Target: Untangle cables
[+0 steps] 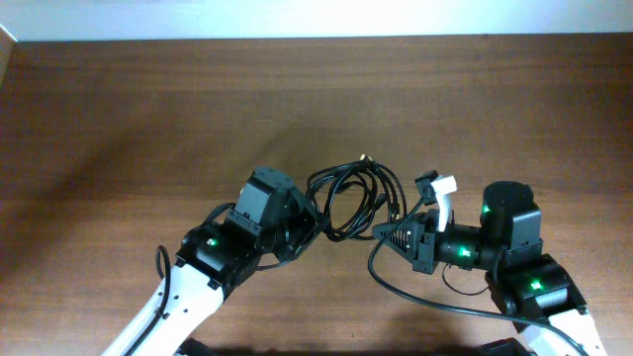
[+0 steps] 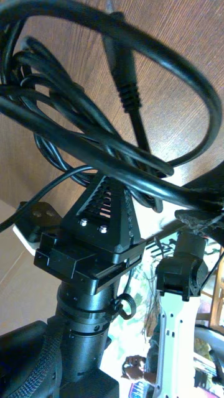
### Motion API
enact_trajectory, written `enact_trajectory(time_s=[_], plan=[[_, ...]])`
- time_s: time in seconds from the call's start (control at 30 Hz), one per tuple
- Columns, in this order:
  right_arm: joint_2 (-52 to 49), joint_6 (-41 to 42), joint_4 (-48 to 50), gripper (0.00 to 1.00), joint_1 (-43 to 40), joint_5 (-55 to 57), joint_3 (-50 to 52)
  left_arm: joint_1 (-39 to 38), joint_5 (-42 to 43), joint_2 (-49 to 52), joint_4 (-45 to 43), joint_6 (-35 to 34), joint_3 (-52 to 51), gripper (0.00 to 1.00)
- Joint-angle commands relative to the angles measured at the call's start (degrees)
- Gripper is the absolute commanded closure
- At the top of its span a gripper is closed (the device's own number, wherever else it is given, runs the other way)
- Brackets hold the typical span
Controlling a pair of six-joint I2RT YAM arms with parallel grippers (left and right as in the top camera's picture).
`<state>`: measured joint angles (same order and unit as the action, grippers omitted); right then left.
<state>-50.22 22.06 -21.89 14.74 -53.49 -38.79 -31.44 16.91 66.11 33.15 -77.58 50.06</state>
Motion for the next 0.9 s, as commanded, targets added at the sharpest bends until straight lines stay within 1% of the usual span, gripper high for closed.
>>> enact_trajectory(time_s=[0.0, 0.17, 0.3, 0.4, 0.43, 0.53, 0.63, 0.73, 0.83, 0.87], plan=[[0.6, -0.9, 0.3, 0.96, 0.2, -2.9, -0.5, 0.8, -4.5, -0.1, 1.1, -2.8, 0.7, 1.00], [0.6, -0.8, 0.5, 0.96, 0.2, -1.4, -0.5, 0.8, -2.6, -0.1, 2.6, -2.7, 0.7, 1.00], [0.6, -0.8, 0.5, 0.96, 0.2, -1.1, -0.5, 0.8, -2.7, -0.1, 3.5, -2.8, 0.7, 1.00], [0.6, -0.8, 0.5, 0.96, 0.2, -0.9, -0.5, 0.9, -6.6, -0.1, 2.1, -2.8, 0.7, 1.00], [0.6, -0.8, 0.5, 0.96, 0.2, -0.9, -0.5, 0.9, -7.8, -0.1, 0.7, -5.1, 0.7, 1.00], [0.6, -0.7, 0.5, 0.96, 0.2, -0.9, -0.5, 0.8, -10.3, -0.1, 0.8, -13.9, 0.7, 1.00], [0.6, -0.6, 1.0, 0.96, 0.2, -0.9, -0.5, 0.9, -10.4, -0.1, 5.2, -21.6, 0.7, 1.00], [0.6, -0.6, 0.9, 0.96, 0.2, -0.9, -0.5, 0.8, -10.3, -0.1, 5.7, -24.7, 0.7, 1.00], [0.6, -0.6, 0.9, 0.96, 0.2, -0.4, -0.5, 0.8, -10.1, -0.1, 5.6, -24.8, 0.7, 1.00], [0.6, -0.6, 0.9, 0.94, 0.2, -0.2, -0.5, 0.8, -10.2, -0.1, 5.5, -24.8, 0.7, 1.00]])
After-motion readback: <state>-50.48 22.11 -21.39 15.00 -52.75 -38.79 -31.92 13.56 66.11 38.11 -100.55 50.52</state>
